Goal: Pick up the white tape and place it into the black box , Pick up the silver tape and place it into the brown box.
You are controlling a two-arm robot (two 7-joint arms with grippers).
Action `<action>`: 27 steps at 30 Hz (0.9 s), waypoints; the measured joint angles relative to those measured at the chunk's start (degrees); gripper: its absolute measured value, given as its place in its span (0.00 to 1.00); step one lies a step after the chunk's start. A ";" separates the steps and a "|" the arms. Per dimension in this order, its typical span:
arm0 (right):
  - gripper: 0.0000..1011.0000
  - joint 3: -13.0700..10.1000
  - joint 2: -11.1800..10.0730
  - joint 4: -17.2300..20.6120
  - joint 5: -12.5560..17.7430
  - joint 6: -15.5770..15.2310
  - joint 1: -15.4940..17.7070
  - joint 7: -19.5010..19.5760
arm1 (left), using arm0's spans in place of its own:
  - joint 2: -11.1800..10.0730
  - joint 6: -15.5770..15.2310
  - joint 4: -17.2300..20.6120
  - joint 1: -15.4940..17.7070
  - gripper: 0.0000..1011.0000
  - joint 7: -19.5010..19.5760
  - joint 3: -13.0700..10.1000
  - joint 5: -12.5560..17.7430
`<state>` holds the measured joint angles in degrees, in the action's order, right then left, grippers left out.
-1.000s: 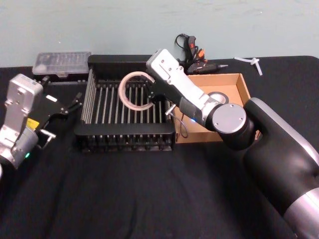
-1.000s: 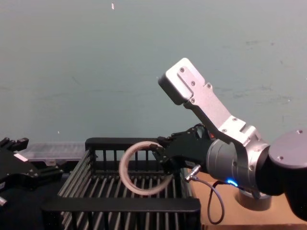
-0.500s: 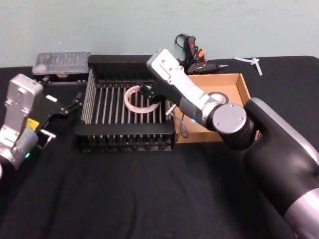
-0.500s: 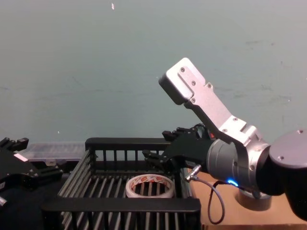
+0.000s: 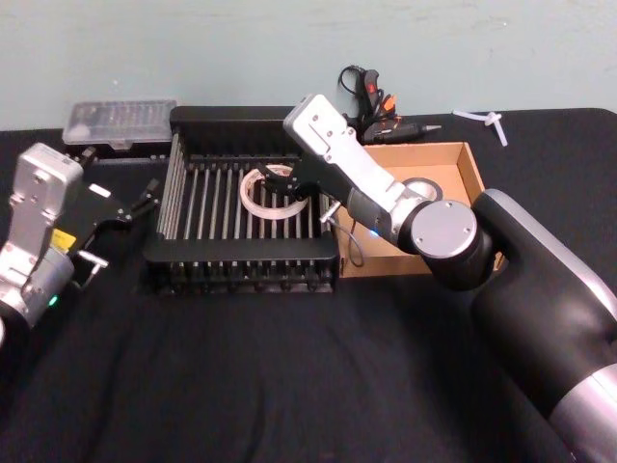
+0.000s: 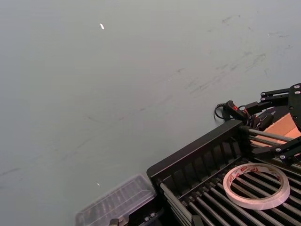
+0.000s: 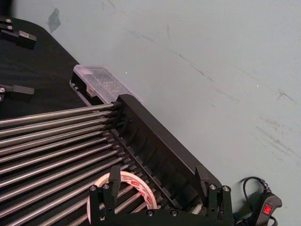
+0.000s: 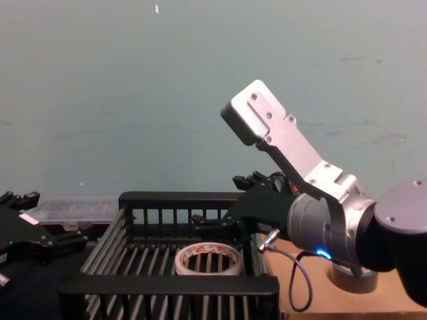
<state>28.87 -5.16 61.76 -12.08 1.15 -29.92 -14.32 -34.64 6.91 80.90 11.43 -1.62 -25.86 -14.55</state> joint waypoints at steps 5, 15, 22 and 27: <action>0.99 -0.16 -0.05 0.33 0.14 0.00 0.15 -0.30 | 0.00 0.00 0.00 0.00 0.99 0.00 0.00 0.00; 0.99 -1.79 -1.49 5.97 0.48 -1.02 2.50 -0.29 | 0.00 0.00 0.00 0.00 0.99 0.00 0.00 0.00; 0.99 -4.14 -3.66 13.06 0.57 -2.87 6.19 1.10 | 0.00 0.00 0.00 0.00 0.99 0.00 0.00 0.00; 0.99 -6.30 -5.25 17.83 0.81 -4.55 9.39 1.97 | 0.00 0.00 0.00 0.00 0.99 0.00 0.00 0.00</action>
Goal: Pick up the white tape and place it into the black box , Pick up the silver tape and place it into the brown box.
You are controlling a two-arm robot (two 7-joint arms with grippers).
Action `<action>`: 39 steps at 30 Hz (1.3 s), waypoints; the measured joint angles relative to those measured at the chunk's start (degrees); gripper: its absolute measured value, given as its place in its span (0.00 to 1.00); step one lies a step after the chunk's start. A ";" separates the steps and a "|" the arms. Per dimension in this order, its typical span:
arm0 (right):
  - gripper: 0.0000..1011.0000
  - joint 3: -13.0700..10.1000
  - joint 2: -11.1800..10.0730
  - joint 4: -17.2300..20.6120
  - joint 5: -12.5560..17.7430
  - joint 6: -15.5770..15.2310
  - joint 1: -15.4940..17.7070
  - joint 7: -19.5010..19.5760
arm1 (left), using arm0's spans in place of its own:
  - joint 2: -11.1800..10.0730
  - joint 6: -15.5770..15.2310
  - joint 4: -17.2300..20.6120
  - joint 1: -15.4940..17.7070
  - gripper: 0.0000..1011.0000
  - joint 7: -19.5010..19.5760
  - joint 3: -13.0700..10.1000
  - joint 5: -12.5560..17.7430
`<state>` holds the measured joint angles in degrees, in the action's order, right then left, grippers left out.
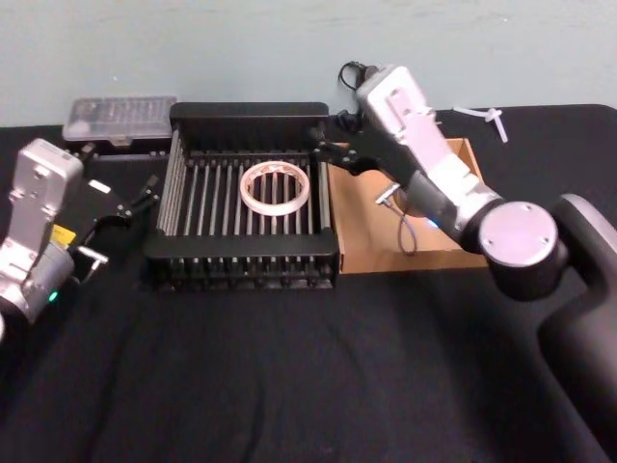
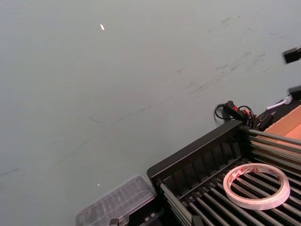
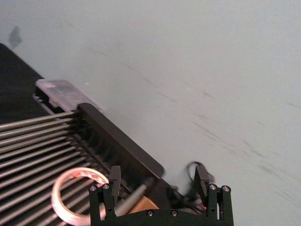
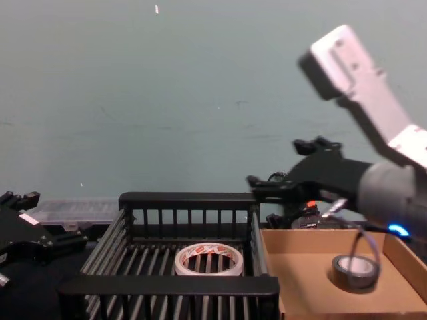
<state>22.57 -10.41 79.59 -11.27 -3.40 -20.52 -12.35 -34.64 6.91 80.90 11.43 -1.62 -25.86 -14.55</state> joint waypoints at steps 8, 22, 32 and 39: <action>0.99 -4.30 -2.05 7.10 0.93 -2.39 6.14 1.23 | 0.00 0.00 0.00 0.00 0.99 0.00 0.00 0.00; 0.99 -9.70 -2.51 10.79 1.98 -4.46 13.20 2.69 | 0.00 0.00 0.00 0.00 0.99 0.00 0.00 -0.01; 0.99 -11.29 -1.46 9.62 2.33 -4.73 14.85 2.92 | 0.00 0.00 0.00 0.00 0.99 0.00 0.00 -0.01; 0.99 -11.49 -1.02 8.63 2.13 -5.14 14.95 2.84 | 0.00 0.00 0.00 0.00 0.99 0.00 0.00 0.00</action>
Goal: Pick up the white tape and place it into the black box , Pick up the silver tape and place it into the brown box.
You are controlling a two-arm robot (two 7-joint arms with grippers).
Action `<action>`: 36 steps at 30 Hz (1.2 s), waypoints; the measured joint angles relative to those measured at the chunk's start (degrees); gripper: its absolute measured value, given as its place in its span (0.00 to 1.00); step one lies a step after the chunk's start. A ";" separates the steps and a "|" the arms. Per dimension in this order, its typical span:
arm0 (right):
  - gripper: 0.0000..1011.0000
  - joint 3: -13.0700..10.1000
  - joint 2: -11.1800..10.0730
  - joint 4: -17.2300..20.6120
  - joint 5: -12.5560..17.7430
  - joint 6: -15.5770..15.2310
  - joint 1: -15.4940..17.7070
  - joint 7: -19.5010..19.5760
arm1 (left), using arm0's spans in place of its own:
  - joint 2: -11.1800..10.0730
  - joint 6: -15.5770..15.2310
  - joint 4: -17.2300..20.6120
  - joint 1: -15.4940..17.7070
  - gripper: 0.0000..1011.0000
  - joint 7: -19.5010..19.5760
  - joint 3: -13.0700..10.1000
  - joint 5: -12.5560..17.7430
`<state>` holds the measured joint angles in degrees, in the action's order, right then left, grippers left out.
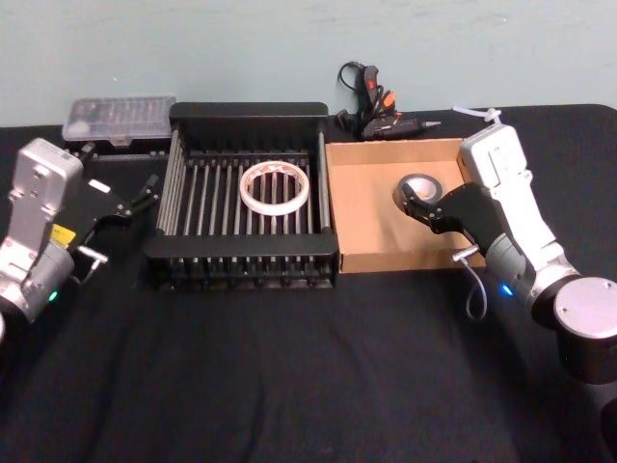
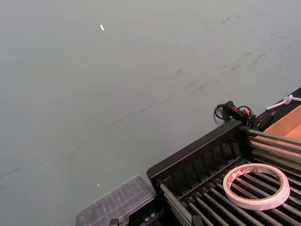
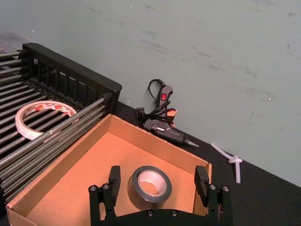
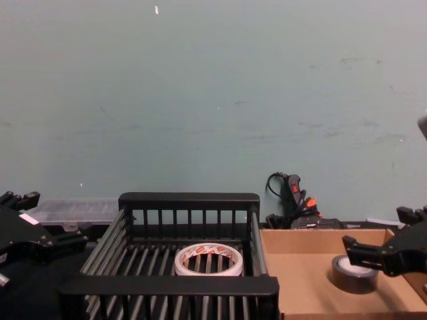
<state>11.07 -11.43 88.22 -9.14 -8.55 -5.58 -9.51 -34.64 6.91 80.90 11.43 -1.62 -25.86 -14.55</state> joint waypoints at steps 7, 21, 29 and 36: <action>0.99 0.00 -0.04 0.02 -0.03 0.02 0.00 0.00 | 0.00 0.00 0.00 0.00 0.99 0.00 0.00 0.00; 0.99 0.01 -0.10 0.11 -0.04 0.13 0.03 -0.05 | 0.00 0.00 0.00 0.00 0.99 0.00 0.00 0.00; 0.99 0.01 -0.13 0.15 -0.03 0.17 0.03 -0.07 | 0.00 0.00 0.00 0.00 0.99 0.00 0.00 0.00; 0.99 0.01 -0.13 0.15 -0.03 0.19 0.03 -0.07 | 0.00 0.00 0.00 0.00 0.99 0.00 0.00 0.00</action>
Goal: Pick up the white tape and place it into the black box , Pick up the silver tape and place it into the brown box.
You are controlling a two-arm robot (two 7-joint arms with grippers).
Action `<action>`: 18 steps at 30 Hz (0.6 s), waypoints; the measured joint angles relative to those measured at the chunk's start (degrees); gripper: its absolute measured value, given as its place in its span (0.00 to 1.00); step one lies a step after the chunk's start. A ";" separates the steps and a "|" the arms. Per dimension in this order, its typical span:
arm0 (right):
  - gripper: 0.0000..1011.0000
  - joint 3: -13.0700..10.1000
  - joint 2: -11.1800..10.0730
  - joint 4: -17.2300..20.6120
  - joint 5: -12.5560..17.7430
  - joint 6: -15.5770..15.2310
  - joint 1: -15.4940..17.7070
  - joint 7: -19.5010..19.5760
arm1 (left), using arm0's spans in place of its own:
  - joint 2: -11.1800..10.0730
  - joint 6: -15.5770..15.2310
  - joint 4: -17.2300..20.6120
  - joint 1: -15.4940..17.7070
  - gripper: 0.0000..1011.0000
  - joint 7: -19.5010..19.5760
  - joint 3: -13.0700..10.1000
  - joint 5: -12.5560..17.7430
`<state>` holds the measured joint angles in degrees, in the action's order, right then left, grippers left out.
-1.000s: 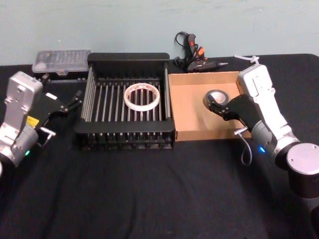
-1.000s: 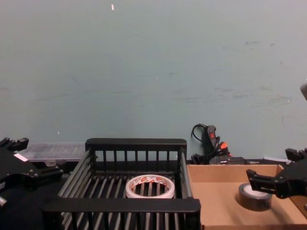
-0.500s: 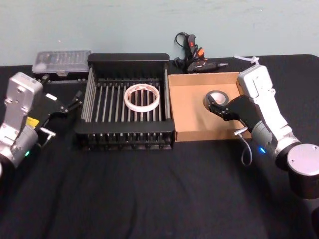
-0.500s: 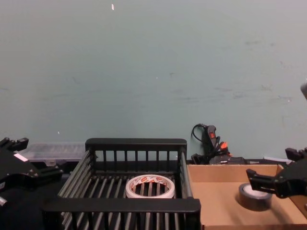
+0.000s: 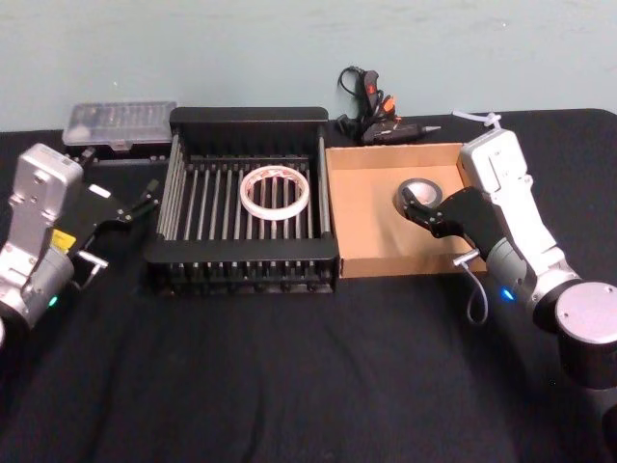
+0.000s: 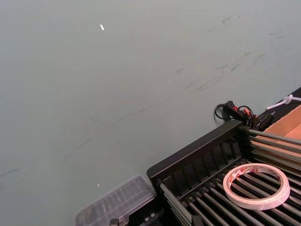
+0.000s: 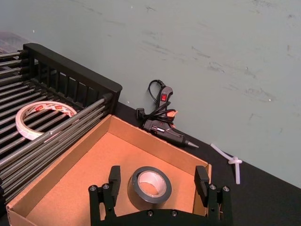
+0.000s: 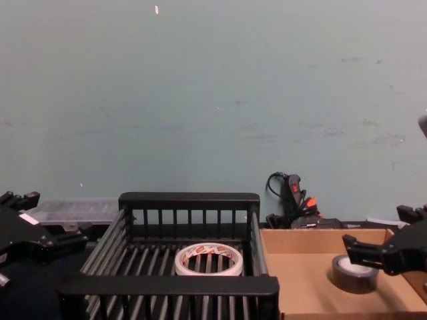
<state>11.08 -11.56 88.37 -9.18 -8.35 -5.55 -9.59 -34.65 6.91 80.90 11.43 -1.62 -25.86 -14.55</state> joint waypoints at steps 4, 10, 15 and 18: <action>0.99 0.00 0.00 0.00 0.00 0.00 0.00 0.00 | 0.00 0.00 0.00 0.00 0.99 0.00 0.00 0.00; 0.99 0.00 0.00 0.00 0.00 0.00 0.00 0.00 | 0.00 0.00 0.00 0.00 0.99 0.00 0.00 0.00; 0.99 0.00 0.00 0.00 0.00 0.00 0.00 0.00 | 0.00 0.00 0.00 0.00 0.99 0.00 0.00 0.00; 0.99 0.00 0.00 0.00 0.00 0.00 0.00 0.00 | 0.00 0.00 0.00 0.00 0.99 0.00 0.00 0.00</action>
<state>11.08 -11.56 88.37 -9.18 -8.35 -5.55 -9.59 -34.64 6.91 80.90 11.43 -1.62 -25.86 -14.55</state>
